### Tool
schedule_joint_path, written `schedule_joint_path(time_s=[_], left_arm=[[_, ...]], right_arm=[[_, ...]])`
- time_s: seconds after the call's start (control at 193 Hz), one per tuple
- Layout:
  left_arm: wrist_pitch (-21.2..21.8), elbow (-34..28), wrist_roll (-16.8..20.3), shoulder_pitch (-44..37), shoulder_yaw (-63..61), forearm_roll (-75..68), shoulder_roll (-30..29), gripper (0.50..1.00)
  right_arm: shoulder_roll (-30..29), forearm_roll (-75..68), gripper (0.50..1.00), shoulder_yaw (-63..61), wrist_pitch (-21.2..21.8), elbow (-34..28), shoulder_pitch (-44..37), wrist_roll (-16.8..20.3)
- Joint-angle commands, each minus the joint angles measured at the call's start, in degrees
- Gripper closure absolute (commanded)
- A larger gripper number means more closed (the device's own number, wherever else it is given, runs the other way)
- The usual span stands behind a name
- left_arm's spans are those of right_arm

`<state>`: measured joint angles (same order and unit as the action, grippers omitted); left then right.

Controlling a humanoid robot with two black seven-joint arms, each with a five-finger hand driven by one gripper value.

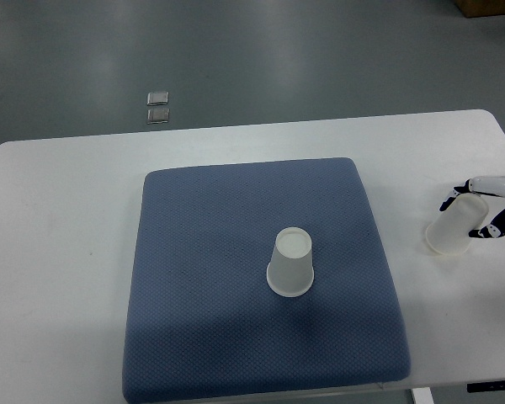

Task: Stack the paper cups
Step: 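Lift the cup and lower it onto the upside-down cup on the pad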

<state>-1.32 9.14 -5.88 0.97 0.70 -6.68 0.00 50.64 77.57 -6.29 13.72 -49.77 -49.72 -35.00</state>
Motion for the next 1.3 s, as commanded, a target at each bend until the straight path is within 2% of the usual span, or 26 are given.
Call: schedule_joint_path(time_s=[0.0,0.098,0.337,0.611,0.648,0.819,0.953,1.295], left_arm=[[0.00,0.00,-0.01,0.00,0.00,0.00,0.00,0.500],[0.00,0.00,-0.01,0.00,0.00,0.00,0.00,0.500],[0.00,0.00,-0.01,0.00,0.00,0.00,0.00,0.500],[0.00,0.00,-0.01,0.00,0.09,0.00,0.00,0.500],[0.00,0.00,-0.01,0.00,0.00,0.00,0.00,0.500],[0.00,0.00,-0.01,0.00,0.00,0.00,0.00,0.500],[0.00,0.00,-0.01,0.00,0.00,0.00,0.00,0.500],[0.00,0.00,-0.01,0.00,0.00,0.00,0.00,0.500]], right_arm=[[0.33,-3.47,0.810,-0.12,3.60,-0.50,-2.22,0.00],[0.51,-7.25,0.805,-0.12,6.41,-2.79,-4.60,0.00],[3.67,-7.87,0.805,-1.00,8.26,-16.59,-8.11,0.00],[5.08,-7.78,0.805,-9.88,15.55,-28.19,-11.37,0.00],[4.91,-7.87,0.805,-10.23,16.25,-29.41,-12.50,1.16],[3.50,-7.78,0.805,-10.23,17.75,-32.76,-15.94,4.68],[-0.81,-7.69,0.805,-10.05,18.19,-33.37,-17.78,9.07],[-5.99,-4.88,0.805,-9.09,17.93,-33.28,-17.52,11.36]])
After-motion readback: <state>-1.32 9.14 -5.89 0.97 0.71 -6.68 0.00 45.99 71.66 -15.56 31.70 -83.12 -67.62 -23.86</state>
